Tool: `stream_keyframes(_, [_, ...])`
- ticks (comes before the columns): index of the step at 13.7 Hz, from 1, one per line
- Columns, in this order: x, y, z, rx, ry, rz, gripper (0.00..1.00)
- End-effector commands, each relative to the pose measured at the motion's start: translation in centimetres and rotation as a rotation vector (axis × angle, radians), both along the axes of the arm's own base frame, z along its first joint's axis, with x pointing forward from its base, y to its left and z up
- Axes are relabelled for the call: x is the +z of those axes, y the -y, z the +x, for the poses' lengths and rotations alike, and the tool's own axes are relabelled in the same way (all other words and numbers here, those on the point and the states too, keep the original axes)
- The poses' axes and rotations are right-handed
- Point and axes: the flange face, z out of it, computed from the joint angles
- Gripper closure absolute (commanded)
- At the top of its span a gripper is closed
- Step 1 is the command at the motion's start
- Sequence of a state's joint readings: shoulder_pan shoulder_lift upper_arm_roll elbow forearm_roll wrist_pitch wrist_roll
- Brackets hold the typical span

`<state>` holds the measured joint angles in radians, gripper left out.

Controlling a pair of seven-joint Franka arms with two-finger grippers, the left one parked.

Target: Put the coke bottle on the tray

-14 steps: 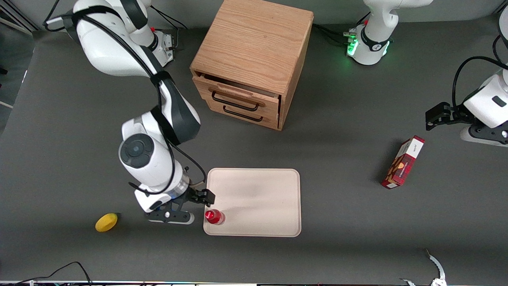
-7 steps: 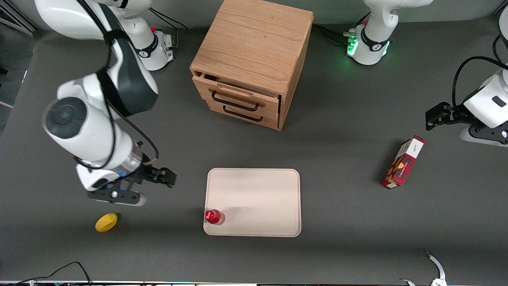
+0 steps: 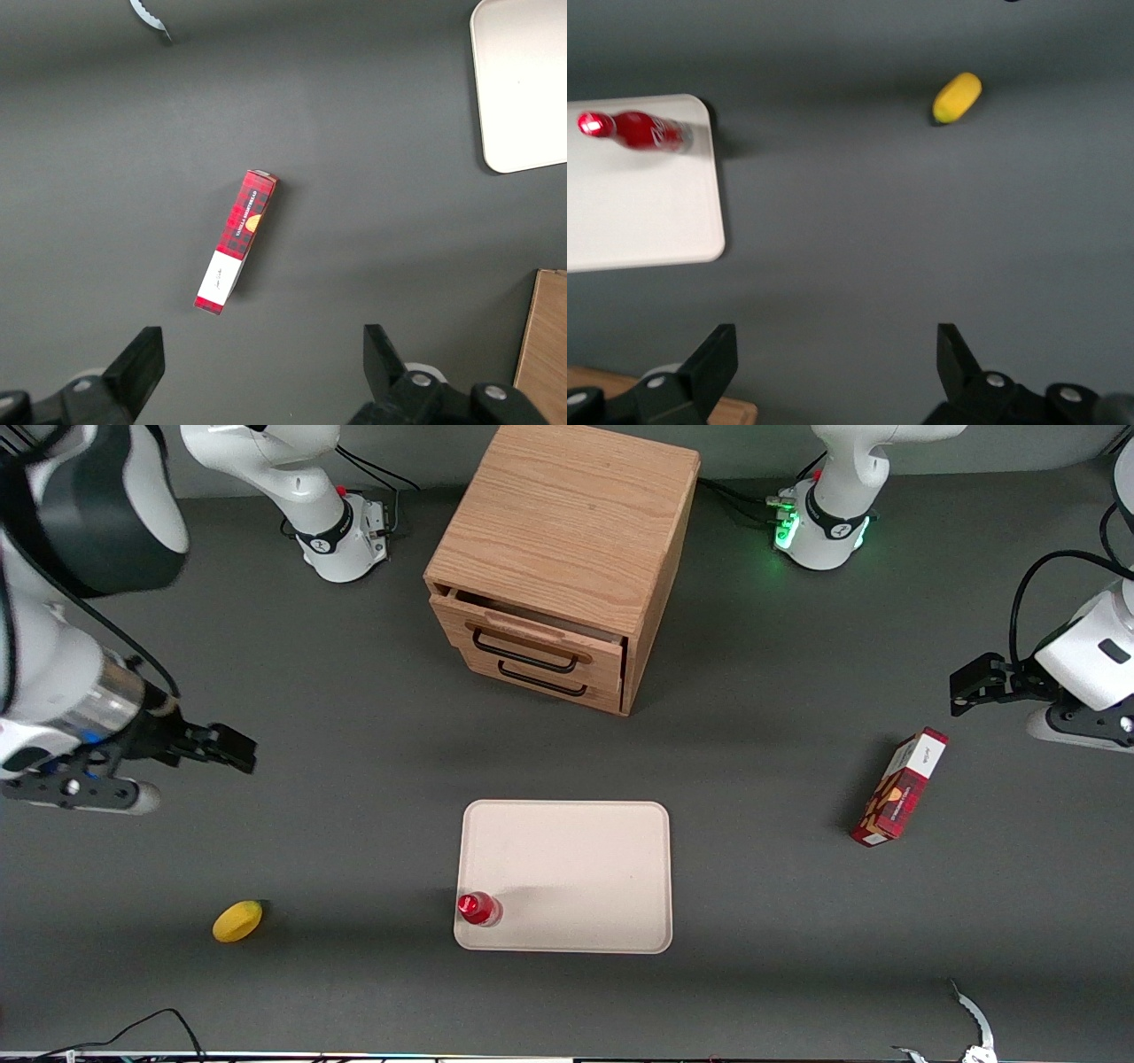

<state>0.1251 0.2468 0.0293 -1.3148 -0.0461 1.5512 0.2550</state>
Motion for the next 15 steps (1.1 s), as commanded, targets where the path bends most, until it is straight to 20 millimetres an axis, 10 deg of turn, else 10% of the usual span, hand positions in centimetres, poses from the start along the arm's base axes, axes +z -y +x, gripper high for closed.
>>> stream_keyframes(1, [1.8,2.7,-2.3,0.033,-0.029,-0.003,0.0])
stream_keyframes(11, [9.7,5.1,-6.5,0.053,0.088,-0.007,0.0])
stream_keyframes(15, [9.0,4.3,-6.5,0.059,0.089,0.02,0.0])
